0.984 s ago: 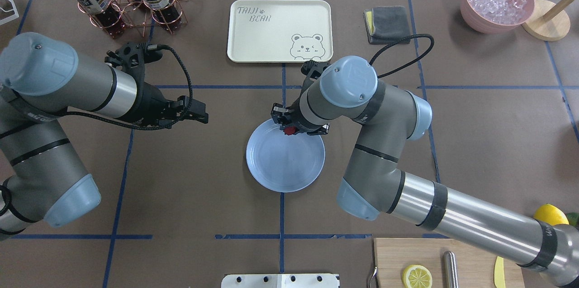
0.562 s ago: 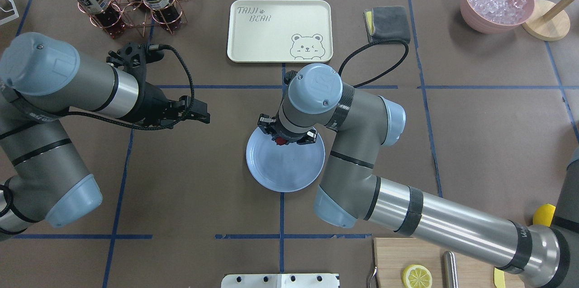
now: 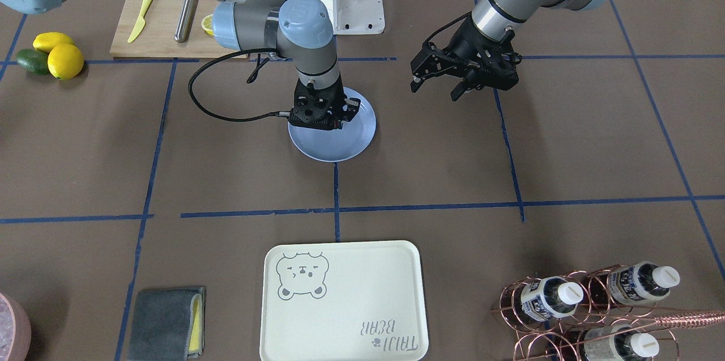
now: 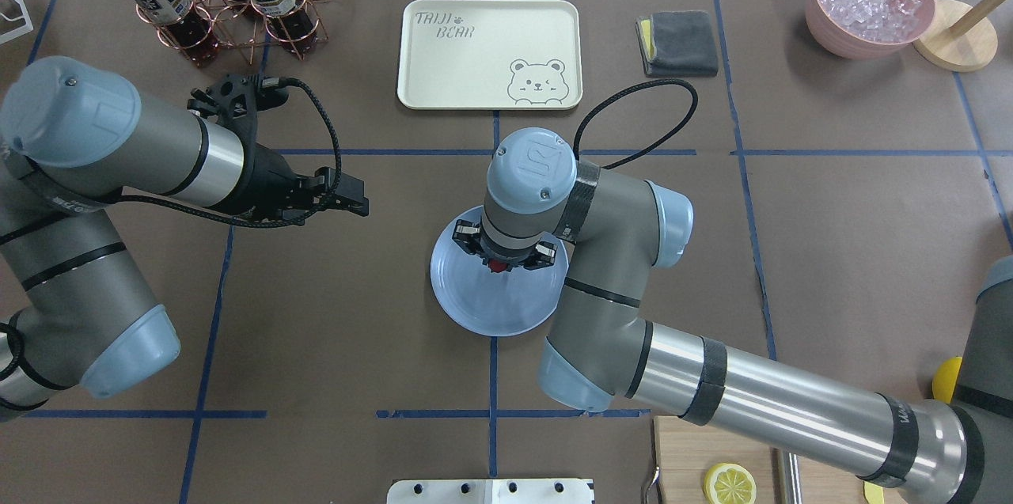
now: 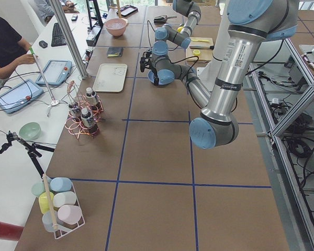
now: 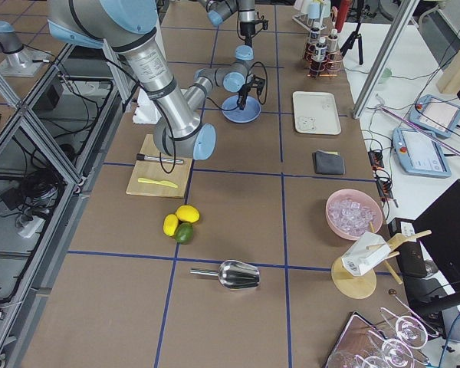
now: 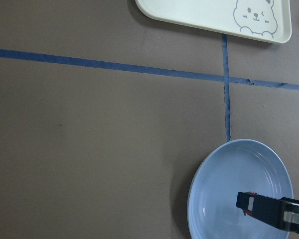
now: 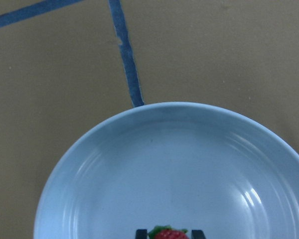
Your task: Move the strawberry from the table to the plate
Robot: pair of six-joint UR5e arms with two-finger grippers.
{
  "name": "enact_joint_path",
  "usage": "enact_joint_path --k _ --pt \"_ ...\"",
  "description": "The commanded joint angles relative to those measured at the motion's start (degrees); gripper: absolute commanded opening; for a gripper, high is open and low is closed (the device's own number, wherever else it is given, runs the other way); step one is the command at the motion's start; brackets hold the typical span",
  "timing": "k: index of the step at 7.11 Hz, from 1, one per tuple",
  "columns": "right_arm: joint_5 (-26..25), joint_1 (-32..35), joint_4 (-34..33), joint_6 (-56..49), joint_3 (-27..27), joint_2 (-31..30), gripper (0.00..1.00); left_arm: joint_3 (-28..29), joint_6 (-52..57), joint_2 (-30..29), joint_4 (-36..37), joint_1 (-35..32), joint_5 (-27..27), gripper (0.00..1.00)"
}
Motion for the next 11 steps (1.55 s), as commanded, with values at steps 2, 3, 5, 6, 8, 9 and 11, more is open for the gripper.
enact_joint_path --k 2,3,5,6,8,9,11 --pt "0.08 -0.05 -0.02 -0.73 -1.19 -0.01 0.00 0.00 0.00 -0.01 0.00 0.00 0.00 1.00" --pt "0.17 -0.05 -0.02 -0.73 -1.28 0.16 0.00 0.00 0.00 -0.01 0.00 0.00 0.00 1.00" --pt "0.43 -0.05 -0.11 -0.73 -1.29 0.42 0.60 0.00 0.00 0.08 0.00 0.00 0.00 1.00" --pt "0.17 -0.14 -0.11 -0.64 -1.29 0.34 1.00 0.00 0.00 0.08 0.00 0.00 0.00 1.00" --pt "0.26 -0.14 -0.28 -0.64 -1.11 0.25 1.00 0.00 0.00 0.08 0.00 0.00 0.00 1.00" --pt "0.95 1.34 -2.46 -0.73 1.67 0.08 1.00 0.00 0.08 0.17 0.00 -0.17 0.00 1.00" --pt "10.49 10.53 -6.52 -3.86 15.08 -8.48 1.00 -0.18 2.53 1.65 -0.09 -1.84 0.00 1.00"
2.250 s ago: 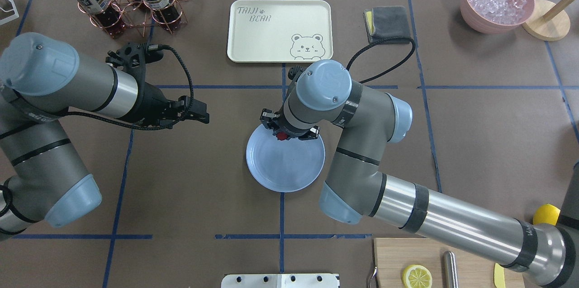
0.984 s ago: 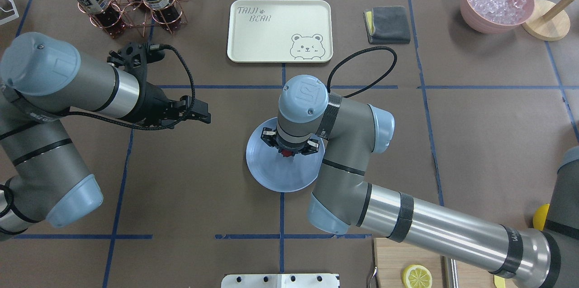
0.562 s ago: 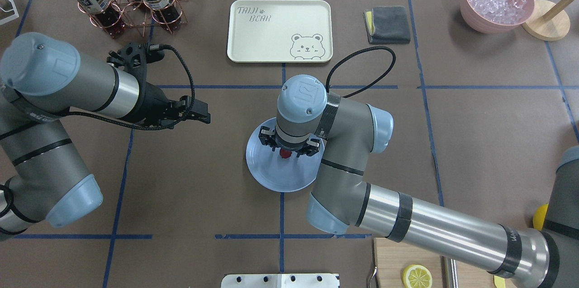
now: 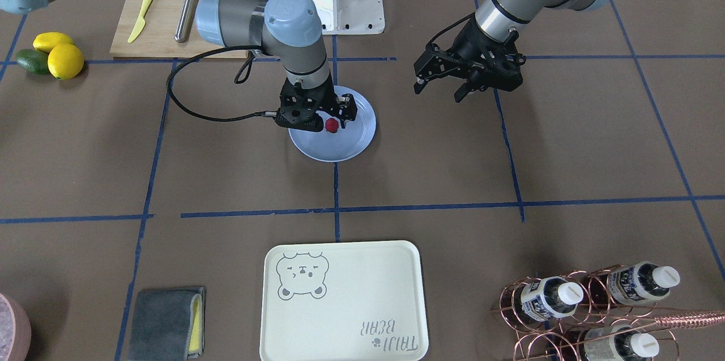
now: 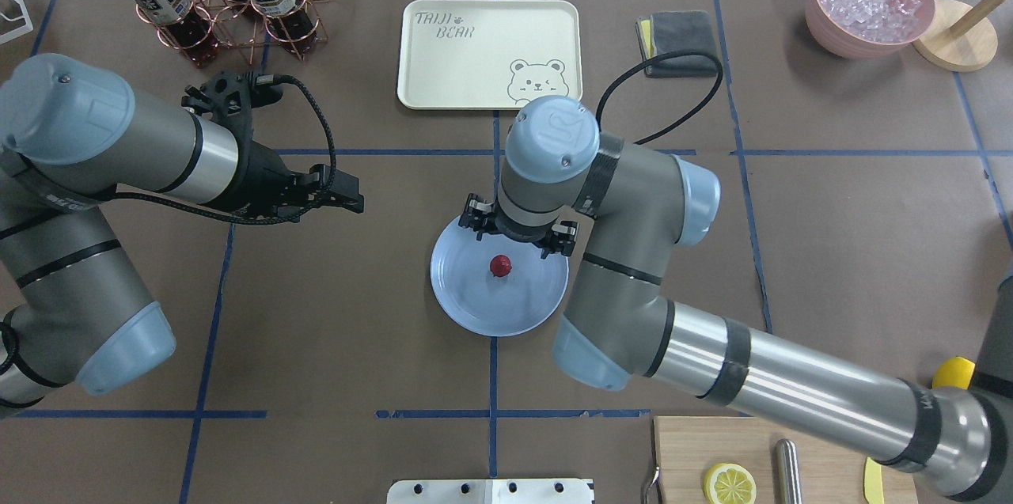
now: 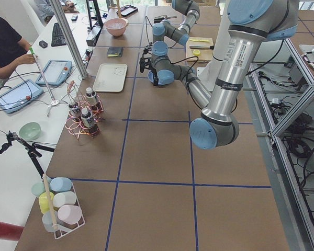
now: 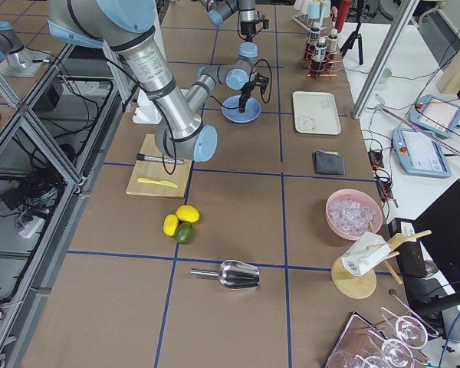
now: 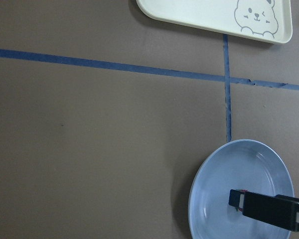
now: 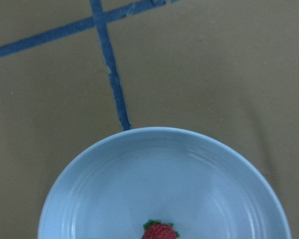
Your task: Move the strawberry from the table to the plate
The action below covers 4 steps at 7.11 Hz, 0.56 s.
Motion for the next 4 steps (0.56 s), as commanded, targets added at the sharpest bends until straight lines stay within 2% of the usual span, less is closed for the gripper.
enact_joint_path --k 1,2,3,4 --pt "8.46 9.32 -1.81 -8.67 13.51 -12.20 1.00 -0.53 6.16 3.25 0.05 -1.86 0.00 1.00" --pt "11.01 13.63 -1.81 -14.73 17.74 -19.40 1.00 -0.97 10.91 5.71 -0.03 -4.22 -0.09 1.00" --pt "16.43 21.15 -1.81 -24.37 19.96 -26.87 1.00 -1.85 16.44 9.57 -0.03 -8.68 -0.17 1.00" --pt "20.49 29.49 -1.90 -38.73 19.81 -33.73 1.00 -2.90 26.41 14.04 -0.03 -14.29 -0.78 1.00"
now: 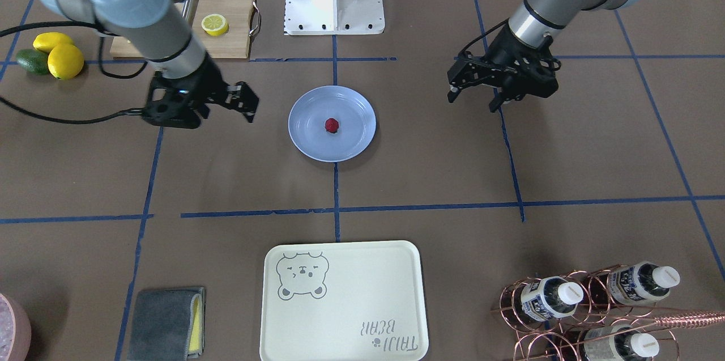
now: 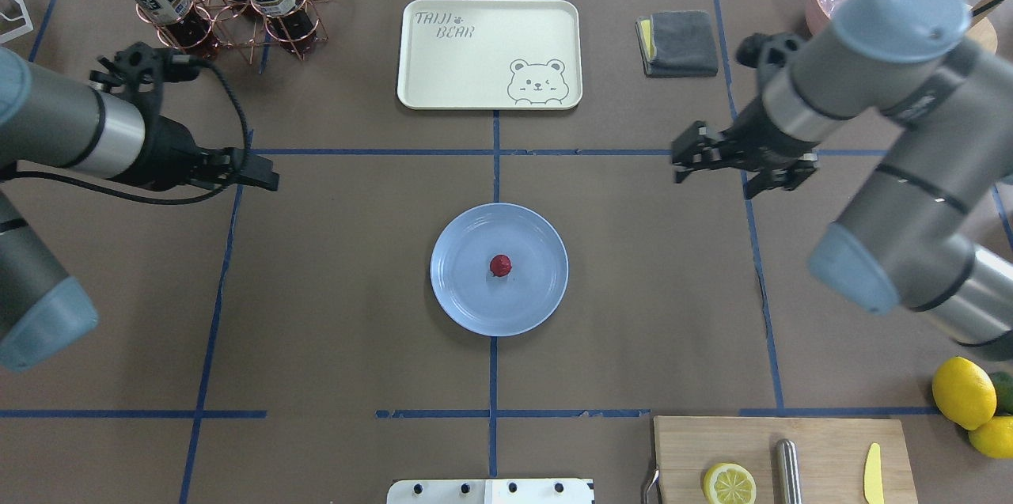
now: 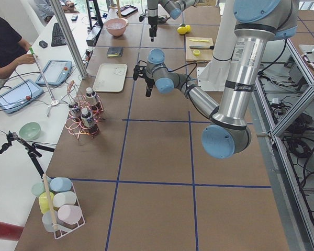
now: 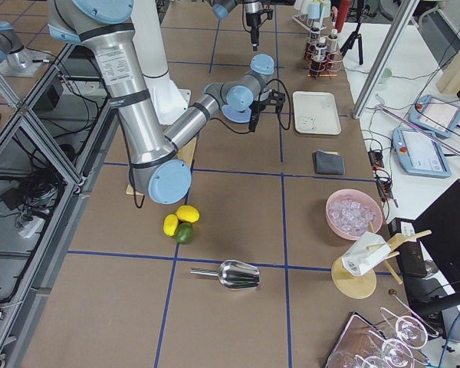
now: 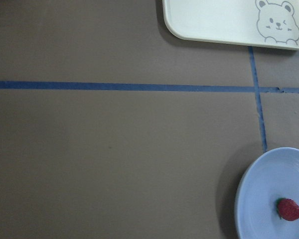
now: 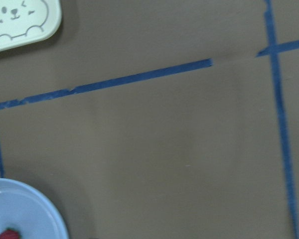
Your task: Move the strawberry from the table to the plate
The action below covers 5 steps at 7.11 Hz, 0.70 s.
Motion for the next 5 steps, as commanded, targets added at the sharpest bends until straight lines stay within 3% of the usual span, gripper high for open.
enact_joint_path --k 1,2,3,4,5 --pt "5.44 16.46 -0.87 -29.36 0.51 -14.32 1.00 -0.90 22.21 8.88 0.25 -12.44 -0.61 1.00" --pt "5.44 23.14 -6.62 -42.38 -0.71 -14.90 1.00 -0.20 36.08 12.32 0.95 -18.24 -0.78 1.00" --pt "5.09 28.69 -12.86 -54.26 -1.68 -14.64 1.00 0.33 47.44 13.05 6.44 -23.43 -1.04 1.00" --pt "4.56 34.84 -15.01 -64.99 -5.26 -14.73 1.00 4.68 55.56 11.57 13.28 -31.32 -7.66 1.00" --pt "4.99 38.20 -14.77 -71.89 -9.56 -14.55 1.00 9.86 63.03 11.73 15.53 -37.57 -16.08 1.00"
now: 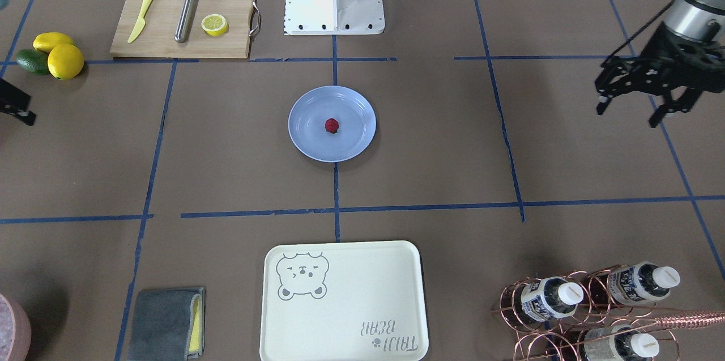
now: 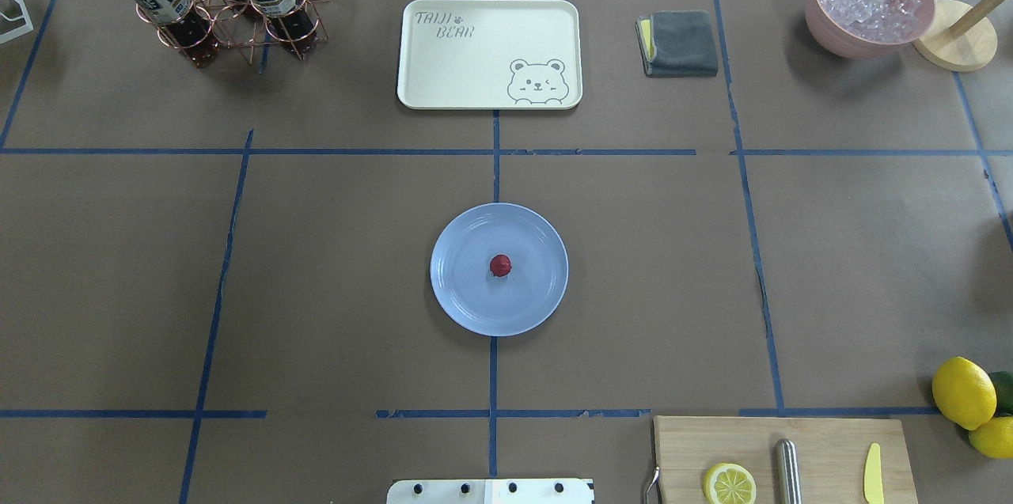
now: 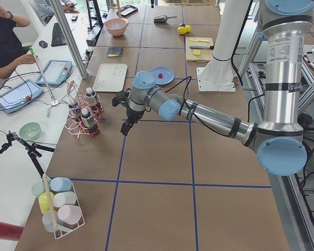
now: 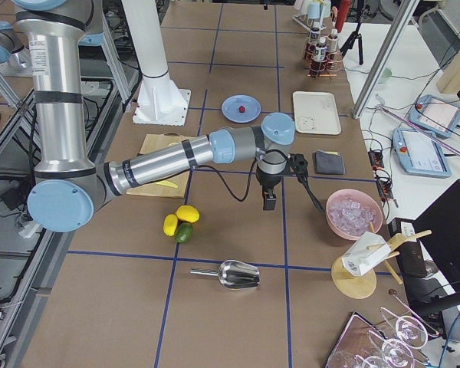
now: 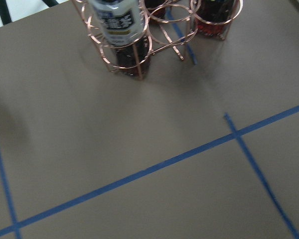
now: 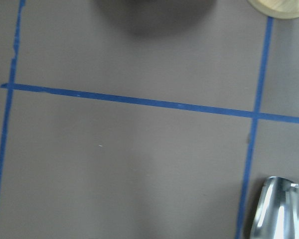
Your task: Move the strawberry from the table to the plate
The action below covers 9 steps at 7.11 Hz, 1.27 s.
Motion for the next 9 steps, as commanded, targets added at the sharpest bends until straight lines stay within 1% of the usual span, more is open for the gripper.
enact_joint_path --k 1,2,3,4,5,7,8,9 --pt "1.10 7.64 -1.22 -11.57 -6.90 -0.16 1.00 5.55 13.72 0.11 11.93 -10.67 -11.27 1.00" --pt "1.72 7.66 -1.13 -11.57 -6.92 -0.68 1.00 5.90 16.02 0.19 17.23 -10.95 -10.78 1.00" --pt "1.90 7.57 -1.22 -10.96 -7.18 -1.03 1.00 6.69 18.30 1.41 17.54 -10.78 -10.51 1.00" --pt "2.16 7.57 -0.87 -11.05 -6.84 -2.52 1.00 5.13 18.15 3.25 19.63 -10.95 -10.51 1.00" --pt "2.17 7.48 -0.35 -10.96 -7.09 -3.14 1.00 5.20 17.89 3.53 21.31 -10.69 -10.60 1.00" --pt "2.25 6.35 -0.25 -10.96 -7.27 -3.15 1.00 5.38 17.62 3.18 20.89 -10.60 -10.77 1.00" --pt "1.91 4.08 0.09 -11.05 -7.19 -2.89 1.00 9.12 18.06 3.18 19.93 -10.43 -11.29 1.00" --pt "1.56 1.97 0.19 -10.96 -7.18 -2.27 1.00 10.03 18.15 3.27 16.96 -10.43 -11.39 1.00"
